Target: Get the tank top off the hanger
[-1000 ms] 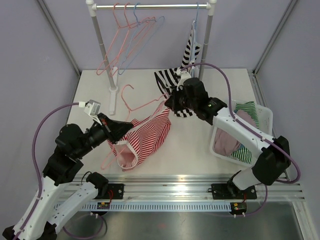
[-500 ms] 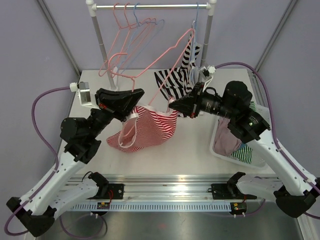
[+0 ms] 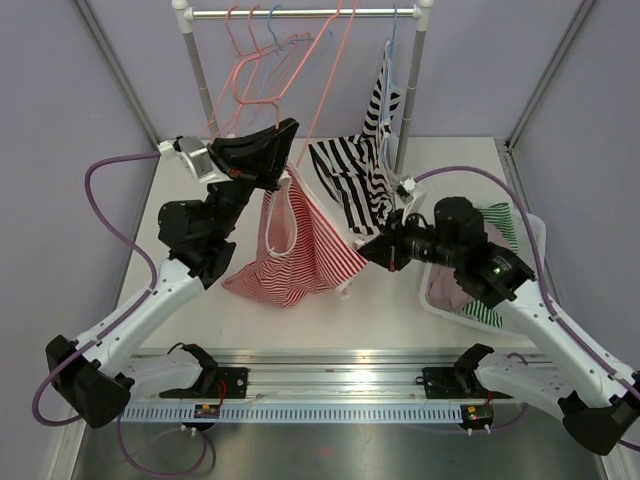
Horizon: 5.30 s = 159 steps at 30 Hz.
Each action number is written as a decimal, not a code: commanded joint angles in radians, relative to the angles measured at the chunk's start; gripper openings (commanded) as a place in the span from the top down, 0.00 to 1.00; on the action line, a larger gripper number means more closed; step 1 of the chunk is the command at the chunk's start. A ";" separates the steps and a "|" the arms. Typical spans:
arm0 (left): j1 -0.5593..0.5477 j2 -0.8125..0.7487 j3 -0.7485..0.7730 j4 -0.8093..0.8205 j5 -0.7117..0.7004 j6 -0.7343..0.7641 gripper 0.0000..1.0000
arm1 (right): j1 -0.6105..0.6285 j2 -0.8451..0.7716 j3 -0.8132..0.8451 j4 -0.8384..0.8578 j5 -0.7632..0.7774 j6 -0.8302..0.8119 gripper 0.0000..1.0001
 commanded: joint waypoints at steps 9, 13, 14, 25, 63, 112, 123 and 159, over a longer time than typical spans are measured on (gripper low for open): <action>-0.001 -0.035 0.136 0.007 -0.082 0.101 0.95 | -0.003 -0.047 -0.325 -0.121 0.369 0.043 1.00; -0.001 -0.054 0.177 -0.166 -0.059 0.090 1.00 | -0.003 -0.077 -0.322 -0.074 0.263 0.068 1.00; -0.002 -0.073 0.178 -0.204 -0.062 0.084 1.00 | -0.003 -0.081 -0.311 -0.069 0.248 0.071 1.00; -0.002 -0.174 0.150 -0.787 -0.392 -0.026 1.00 | 0.057 0.019 -0.187 0.047 0.128 0.117 0.01; 0.273 0.851 1.282 -1.229 -0.128 -0.218 0.98 | 0.072 -0.065 -0.270 0.044 0.222 0.124 0.00; 0.271 -0.736 -0.221 -1.444 -0.470 0.044 0.01 | 0.383 0.786 0.215 -0.076 0.784 -0.008 1.00; 0.273 -0.713 -0.243 -1.441 -0.427 0.046 0.01 | 0.373 0.406 0.377 -0.546 1.145 0.106 1.00; 0.271 -0.722 -0.221 -1.459 -0.430 0.010 0.01 | -0.652 0.395 -0.181 -0.259 0.791 0.124 0.99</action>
